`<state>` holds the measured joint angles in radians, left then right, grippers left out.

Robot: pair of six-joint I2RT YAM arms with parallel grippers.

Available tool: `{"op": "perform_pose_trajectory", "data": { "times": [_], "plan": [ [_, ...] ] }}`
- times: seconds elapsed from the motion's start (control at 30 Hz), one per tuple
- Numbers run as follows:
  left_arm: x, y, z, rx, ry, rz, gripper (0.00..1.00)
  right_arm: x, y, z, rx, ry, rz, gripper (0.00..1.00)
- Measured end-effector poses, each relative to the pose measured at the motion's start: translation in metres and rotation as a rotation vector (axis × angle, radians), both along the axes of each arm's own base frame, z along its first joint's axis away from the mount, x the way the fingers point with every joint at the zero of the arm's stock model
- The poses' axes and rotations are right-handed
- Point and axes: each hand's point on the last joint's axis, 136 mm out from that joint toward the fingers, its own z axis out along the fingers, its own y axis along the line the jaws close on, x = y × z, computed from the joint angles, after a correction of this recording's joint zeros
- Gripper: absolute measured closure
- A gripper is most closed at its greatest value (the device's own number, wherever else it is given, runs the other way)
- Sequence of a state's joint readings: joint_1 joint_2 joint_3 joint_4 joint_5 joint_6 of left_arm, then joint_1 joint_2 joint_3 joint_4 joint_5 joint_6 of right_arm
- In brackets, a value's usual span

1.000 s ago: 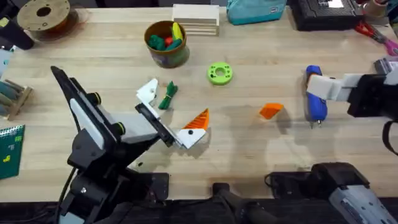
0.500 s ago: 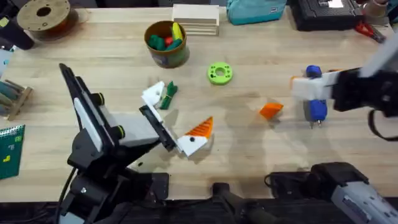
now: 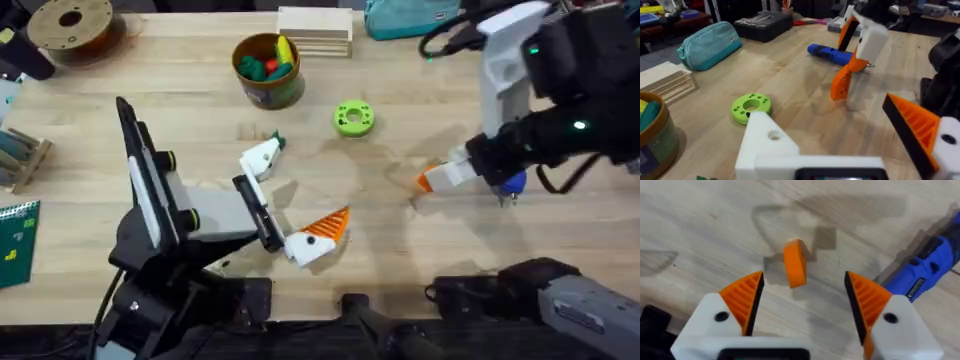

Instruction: Pick up the gripper from the table and insert it into the empty holder that is missing its gripper. Then pick up a screw, insert it into the mounting hole, and use the screwdriver to tighten it. Finally, clean up the table by picking up the vegetable and placing it into the bucket.

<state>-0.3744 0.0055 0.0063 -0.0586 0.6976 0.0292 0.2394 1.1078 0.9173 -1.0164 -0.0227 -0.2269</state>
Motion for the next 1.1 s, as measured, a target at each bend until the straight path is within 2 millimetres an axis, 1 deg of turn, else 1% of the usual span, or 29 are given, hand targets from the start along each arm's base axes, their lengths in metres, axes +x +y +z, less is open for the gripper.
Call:
{"op": "perform_pose_trajectory", "data": {
  "times": [0.13,0.33,0.53,0.77,0.87,1.0,1.1],
  "plan": [
    [-0.001,-0.001,0.000,0.000,0.001,-0.007,0.014,0.005,0.002,-0.013,-0.018,0.045,0.020,0.057],
    [-0.002,-0.001,0.000,0.000,0.001,-0.014,0.014,0.002,0.010,-0.028,-0.045,0.110,0.096,0.067],
    [-0.002,-0.001,0.000,-0.011,0.020,-0.013,0.014,0.001,0.013,-0.030,-0.061,0.118,0.123,0.102],
    [-0.001,-0.001,0.000,-0.047,0.087,-0.004,0.014,0.001,0.011,-0.031,-0.069,0.116,0.124,0.107],
    [-0.001,-0.001,0.000,-0.058,0.108,-0.003,0.014,0.003,0.012,-0.030,-0.068,0.109,0.127,0.146],
    [-0.001,-0.001,0.000,-0.065,0.120,-0.002,0.014,0.004,0.012,-0.030,-0.068,0.107,0.127,0.255],
    [-0.001,-0.001,0.000,-0.067,0.124,-0.002,0.014,0.003,0.011,-0.031,-0.069,0.111,0.127,0.269]
  ]
}}
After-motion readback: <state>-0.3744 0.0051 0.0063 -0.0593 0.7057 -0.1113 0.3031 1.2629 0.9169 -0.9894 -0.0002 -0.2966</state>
